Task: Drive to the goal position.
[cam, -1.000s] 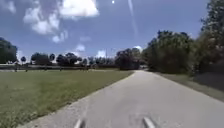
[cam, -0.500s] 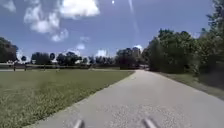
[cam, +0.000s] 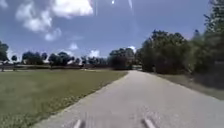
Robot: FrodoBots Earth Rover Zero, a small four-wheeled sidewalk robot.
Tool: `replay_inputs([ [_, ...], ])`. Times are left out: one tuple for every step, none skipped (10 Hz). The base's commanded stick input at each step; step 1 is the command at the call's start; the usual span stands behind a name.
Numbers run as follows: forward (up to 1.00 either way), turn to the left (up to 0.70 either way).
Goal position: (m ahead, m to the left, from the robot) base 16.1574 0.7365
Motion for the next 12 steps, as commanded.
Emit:
replay_inputs([
  [0.50, -0.40],
  [0.50, -0.05],
  [0.50, 0.00],
  [0.50, 0.00],
  [0.50, 0.00],
  [0.50, 0.00],
  [0.50, 0.00],
  [0.50, 0.00],
  [0.50, 0.00],
  [0.50, 0.00],
  [0.50, 0.00],
  [0.50, 0.00],
])
